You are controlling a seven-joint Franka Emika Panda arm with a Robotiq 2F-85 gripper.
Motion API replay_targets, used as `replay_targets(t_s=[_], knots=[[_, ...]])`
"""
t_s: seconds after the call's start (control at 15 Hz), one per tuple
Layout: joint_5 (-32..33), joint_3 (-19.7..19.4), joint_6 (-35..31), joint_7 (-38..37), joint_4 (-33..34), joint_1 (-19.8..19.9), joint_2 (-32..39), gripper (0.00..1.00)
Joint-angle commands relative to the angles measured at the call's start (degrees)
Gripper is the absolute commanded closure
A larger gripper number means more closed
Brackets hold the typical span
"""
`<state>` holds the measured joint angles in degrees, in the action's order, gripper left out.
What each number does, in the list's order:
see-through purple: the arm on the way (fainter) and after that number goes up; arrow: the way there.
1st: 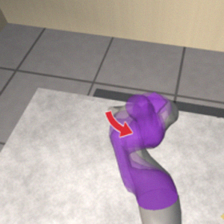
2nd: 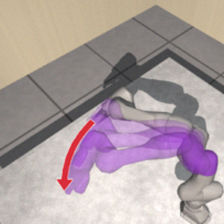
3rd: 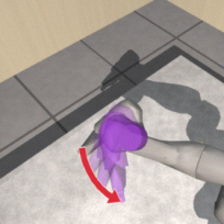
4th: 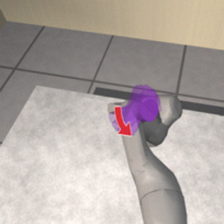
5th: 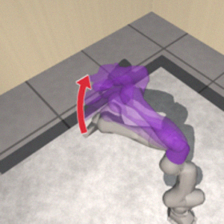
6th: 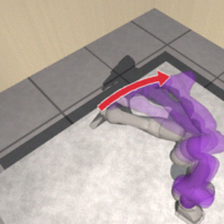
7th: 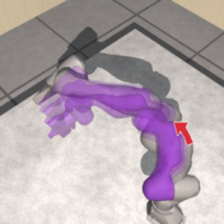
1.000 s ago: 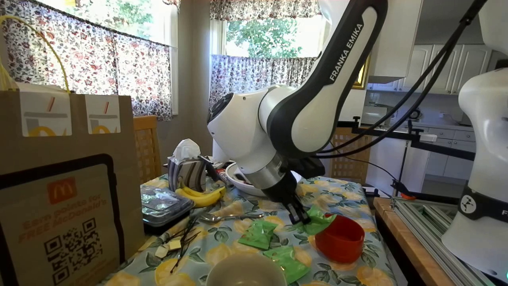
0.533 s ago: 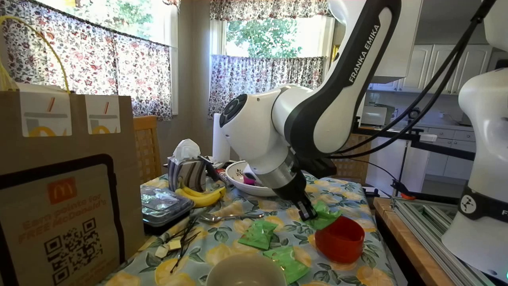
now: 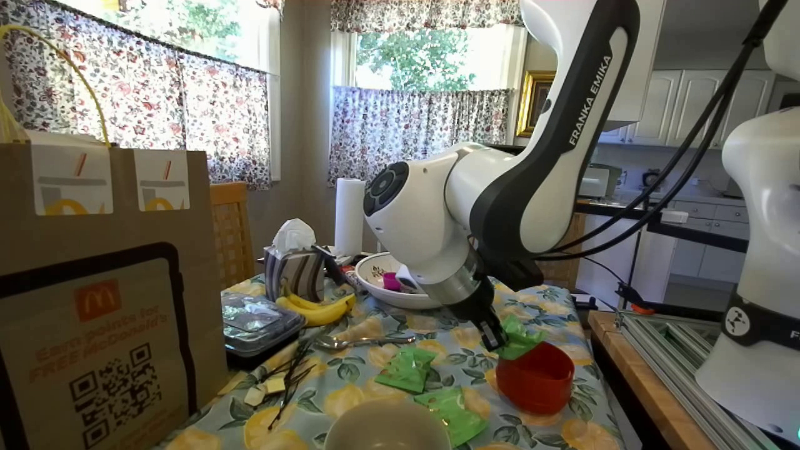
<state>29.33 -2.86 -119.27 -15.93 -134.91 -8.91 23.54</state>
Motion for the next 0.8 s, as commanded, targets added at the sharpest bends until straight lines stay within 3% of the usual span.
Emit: replay_targets(t_s=[0.0, 0.53, 0.6, 0.73], knots=[[2.80, 0.16, -1.06, -2.52, -2.98, -0.68, -1.74, 1.00], [5.26, 0.74, -1.18, -6.76, -6.05, -1.31, -3.10, 1.00], [5.11, 0.95, -1.29, -6.89, -6.30, -1.24, -3.31, 0.74], [4.78, 1.23, -1.51, -7.17, -6.74, -1.09, -3.74, 0.67]])
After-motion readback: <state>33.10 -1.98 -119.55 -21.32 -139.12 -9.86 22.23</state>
